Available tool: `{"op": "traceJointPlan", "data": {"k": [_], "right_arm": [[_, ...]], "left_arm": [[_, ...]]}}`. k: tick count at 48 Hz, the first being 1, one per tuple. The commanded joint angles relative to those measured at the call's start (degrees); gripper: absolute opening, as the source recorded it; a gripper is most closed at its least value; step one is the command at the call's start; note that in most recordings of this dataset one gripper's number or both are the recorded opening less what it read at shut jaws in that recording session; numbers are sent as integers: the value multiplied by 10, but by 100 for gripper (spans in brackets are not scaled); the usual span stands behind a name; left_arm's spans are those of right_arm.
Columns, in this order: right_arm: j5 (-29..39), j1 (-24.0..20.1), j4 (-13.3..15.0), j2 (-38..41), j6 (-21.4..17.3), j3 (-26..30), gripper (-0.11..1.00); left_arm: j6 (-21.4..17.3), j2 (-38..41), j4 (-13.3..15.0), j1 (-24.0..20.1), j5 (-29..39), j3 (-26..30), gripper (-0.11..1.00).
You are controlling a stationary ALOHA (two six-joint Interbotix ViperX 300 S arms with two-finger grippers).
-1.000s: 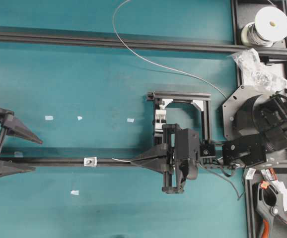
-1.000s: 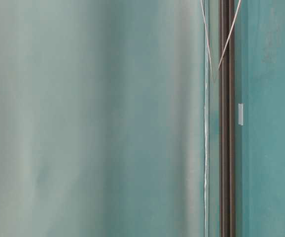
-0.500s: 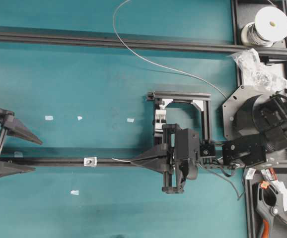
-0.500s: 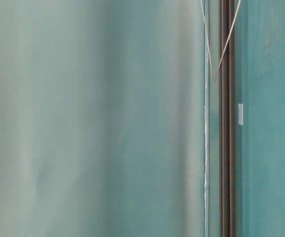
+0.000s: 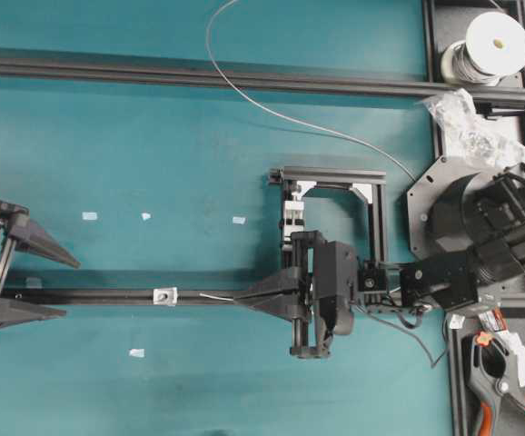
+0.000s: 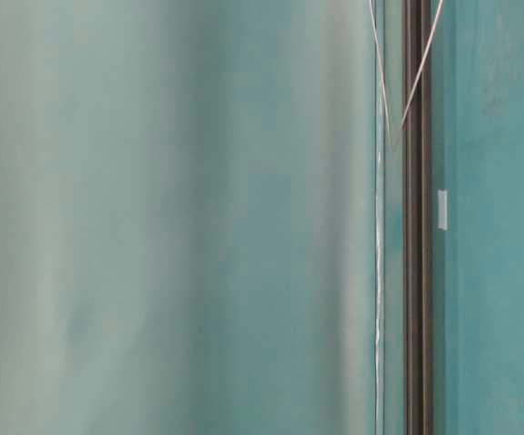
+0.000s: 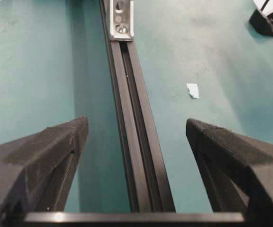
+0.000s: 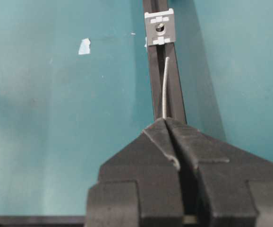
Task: Insert the wire through the hole in the metal fitting.
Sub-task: 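Align the wire tip with the hole in the white fitting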
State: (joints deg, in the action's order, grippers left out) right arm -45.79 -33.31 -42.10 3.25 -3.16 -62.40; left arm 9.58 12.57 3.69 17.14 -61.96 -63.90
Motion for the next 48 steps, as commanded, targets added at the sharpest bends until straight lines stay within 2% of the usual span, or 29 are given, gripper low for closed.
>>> {"op": "traceJointPlan", "data": {"k": [1, 22, 48], "right_arm": [[-4, -4, 1, -3, -2, 7, 0], [-4, 5, 2, 10, 2, 21, 0], [7, 23, 1, 11, 24, 38, 0]], "left_arm": [[-1, -4, 1, 4, 3, 8, 79], [-2, -5, 1, 4, 4, 11, 79], [-3, -5, 0, 4, 4, 13, 79]]}}
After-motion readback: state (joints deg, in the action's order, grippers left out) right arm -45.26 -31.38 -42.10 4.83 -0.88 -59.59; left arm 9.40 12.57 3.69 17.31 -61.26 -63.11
